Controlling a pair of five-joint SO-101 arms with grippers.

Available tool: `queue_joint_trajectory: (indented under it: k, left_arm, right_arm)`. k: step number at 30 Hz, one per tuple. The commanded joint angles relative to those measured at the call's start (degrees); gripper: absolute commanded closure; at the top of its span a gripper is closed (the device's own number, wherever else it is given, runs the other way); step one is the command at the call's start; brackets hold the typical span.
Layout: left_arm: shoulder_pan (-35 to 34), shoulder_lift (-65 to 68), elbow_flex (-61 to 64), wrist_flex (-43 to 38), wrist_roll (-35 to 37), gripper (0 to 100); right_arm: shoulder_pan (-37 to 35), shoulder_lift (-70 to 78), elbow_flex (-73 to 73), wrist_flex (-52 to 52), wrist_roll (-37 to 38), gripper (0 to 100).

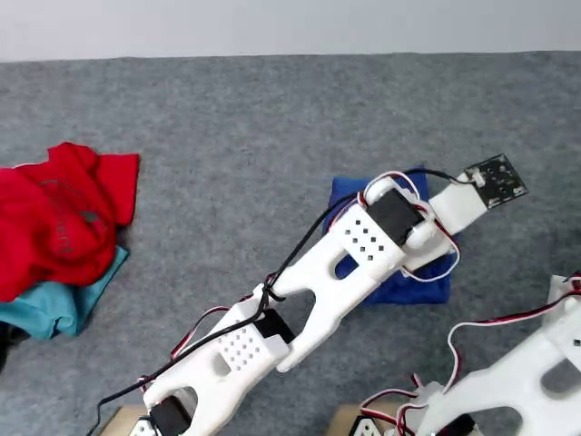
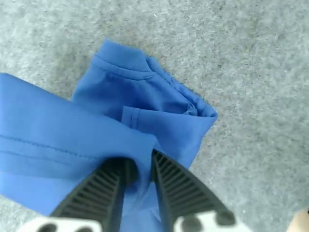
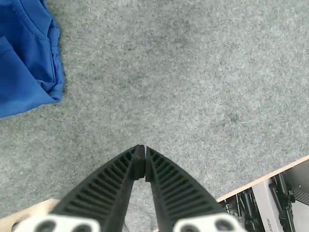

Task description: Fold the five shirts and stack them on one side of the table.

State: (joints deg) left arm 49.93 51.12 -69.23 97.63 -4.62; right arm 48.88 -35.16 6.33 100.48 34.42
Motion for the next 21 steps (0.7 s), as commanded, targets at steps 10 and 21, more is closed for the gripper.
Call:
queue_joint_trajectory:
  k: [10, 21]
  left_arm:
    - [0.4, 0.5, -2.3, -3.6, 0.5, 99]
    - [0.4, -1.7, -8.3, -0.4, 4.3, 81]
  right_arm:
    - [0.4, -1.9, 4.7, 2.4, 0.2, 99.0]
    - [0.4, -1.9, 4.7, 2.4, 0.2, 99.0]
